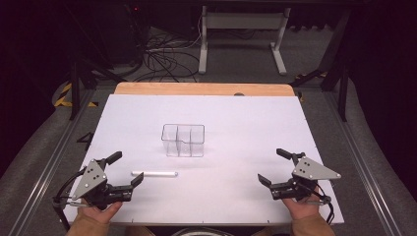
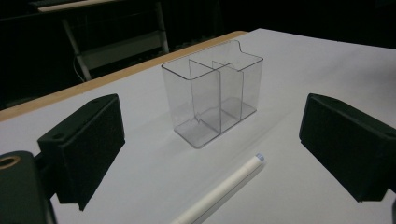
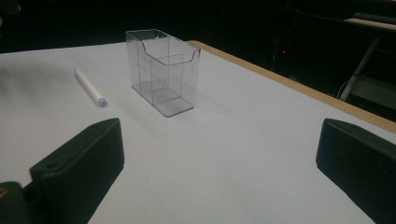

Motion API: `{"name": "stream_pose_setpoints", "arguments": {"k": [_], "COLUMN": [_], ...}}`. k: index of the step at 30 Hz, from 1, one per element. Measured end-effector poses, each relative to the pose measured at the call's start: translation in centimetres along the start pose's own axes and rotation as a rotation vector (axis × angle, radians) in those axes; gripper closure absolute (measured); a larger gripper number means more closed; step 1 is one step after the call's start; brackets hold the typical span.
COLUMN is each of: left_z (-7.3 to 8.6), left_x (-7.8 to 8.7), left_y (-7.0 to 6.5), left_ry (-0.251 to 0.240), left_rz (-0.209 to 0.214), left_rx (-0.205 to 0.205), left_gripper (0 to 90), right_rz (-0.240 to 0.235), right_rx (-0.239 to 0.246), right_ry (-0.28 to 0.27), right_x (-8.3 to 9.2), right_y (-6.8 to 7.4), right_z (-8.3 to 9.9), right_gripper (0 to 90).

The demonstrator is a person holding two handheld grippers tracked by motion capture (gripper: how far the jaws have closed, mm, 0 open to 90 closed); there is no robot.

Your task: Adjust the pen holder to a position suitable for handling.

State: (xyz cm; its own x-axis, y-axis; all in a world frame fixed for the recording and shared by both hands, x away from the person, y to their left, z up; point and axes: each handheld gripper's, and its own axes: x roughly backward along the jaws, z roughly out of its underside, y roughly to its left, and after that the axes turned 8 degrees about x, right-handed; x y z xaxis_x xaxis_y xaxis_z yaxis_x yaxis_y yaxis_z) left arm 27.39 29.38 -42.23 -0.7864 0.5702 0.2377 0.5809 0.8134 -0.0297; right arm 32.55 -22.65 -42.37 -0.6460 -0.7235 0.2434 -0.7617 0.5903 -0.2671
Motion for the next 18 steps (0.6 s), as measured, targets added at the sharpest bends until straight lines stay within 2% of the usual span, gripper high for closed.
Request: {"name": "stream_pose_setpoints", "arguments": {"k": [11,18], "left_z": [-0.1,-0.19], "left_x": [0.04,-0.25], "left_y": [-0.06,0.11], "left_ry": [0.002,0.031], "left_rz": [-0.002,0.0], "left_rx": [-0.003,0.007], "left_gripper": [7.8,10.2], "right_rz": [-0.006,-0.039], "right_rx": [-0.011,-0.018], "right_ry": [0.012,0.02], "right_x": [-0.04,-0.36], "right_y": [-0.16,-0.19], "right_z": [0.0,-0.24], "right_gripper": [1.7,5.3]}}
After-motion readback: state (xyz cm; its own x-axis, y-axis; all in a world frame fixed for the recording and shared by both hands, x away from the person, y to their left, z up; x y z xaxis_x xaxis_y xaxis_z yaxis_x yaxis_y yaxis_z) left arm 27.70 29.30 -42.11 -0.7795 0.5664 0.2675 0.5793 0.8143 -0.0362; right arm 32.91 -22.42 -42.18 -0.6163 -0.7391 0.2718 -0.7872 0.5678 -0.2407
